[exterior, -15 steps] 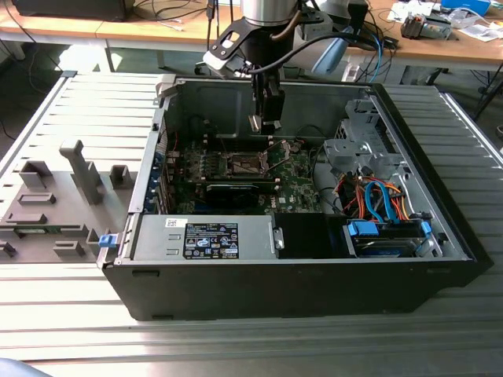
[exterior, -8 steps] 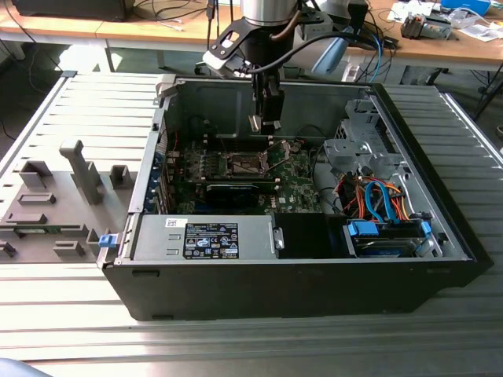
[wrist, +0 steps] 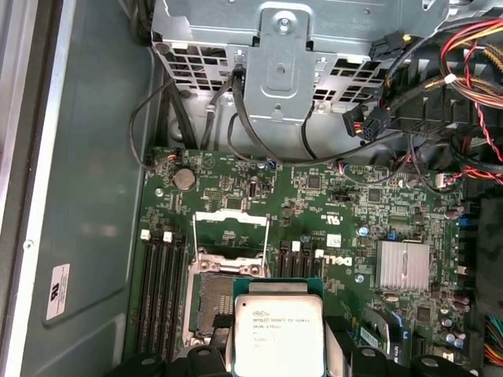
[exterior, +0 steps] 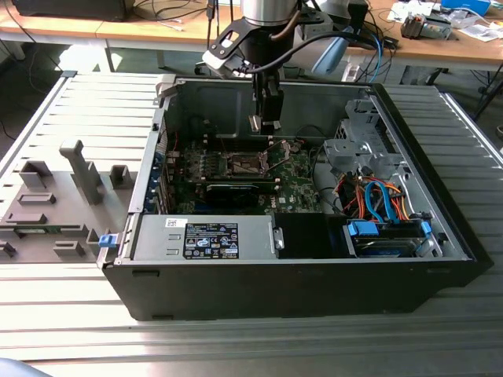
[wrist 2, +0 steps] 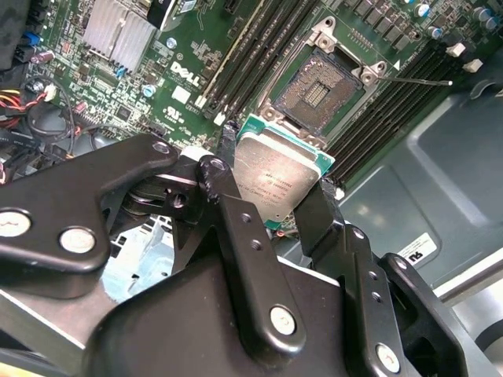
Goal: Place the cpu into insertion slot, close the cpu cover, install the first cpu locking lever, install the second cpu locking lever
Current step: 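Place the cpu into insertion slot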
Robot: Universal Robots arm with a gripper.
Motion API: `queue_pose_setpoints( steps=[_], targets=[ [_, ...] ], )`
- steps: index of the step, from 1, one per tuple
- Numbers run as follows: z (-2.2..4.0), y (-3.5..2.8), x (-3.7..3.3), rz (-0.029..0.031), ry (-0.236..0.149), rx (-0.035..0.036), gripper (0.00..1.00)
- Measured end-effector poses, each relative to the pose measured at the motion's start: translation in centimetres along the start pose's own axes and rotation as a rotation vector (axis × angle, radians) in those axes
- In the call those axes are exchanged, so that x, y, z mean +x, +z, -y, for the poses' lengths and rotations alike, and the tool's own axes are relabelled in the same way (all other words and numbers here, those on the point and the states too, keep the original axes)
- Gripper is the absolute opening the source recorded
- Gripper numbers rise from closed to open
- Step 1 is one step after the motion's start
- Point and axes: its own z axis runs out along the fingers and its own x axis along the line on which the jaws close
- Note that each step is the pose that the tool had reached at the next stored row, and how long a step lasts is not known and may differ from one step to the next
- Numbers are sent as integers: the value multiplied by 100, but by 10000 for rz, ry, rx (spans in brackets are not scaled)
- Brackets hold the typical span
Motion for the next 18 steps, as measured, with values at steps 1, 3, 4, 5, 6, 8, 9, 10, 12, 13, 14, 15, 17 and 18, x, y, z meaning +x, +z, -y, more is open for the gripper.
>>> queue_pose_setpoints(
  steps=[1, 3, 4, 5, 6, 8, 9, 10, 12, 13, 14, 15, 17, 18],
  targets=[
    [0, 0, 0, 2, 13, 0, 54],
    [0, 0, 0, 13, 68, 3, 54],
    [0, 0, 0, 19, 94, 4, 54],
    [0, 0, 0, 22, 106, 4, 54],
    [0, 0, 0, 24, 119, 4, 54],
    [0, 0, 0, 32, 151, 6, 54],
    [0, 0, 0, 37, 175, 7, 54],
    [0, 0, 0, 42, 190, 8, 54],
    [0, 0, 0, 51, 229, 9, 54],
    [0, 0, 0, 54, 242, 10, 54],
    [0, 0, 0, 57, 255, 11, 54],
    [0, 0, 0, 61, 269, 12, 54],
    [0, 0, 0, 71, 302, 13, 54],
    [0, 0, 0, 76, 312, 13, 54]
  ],
)
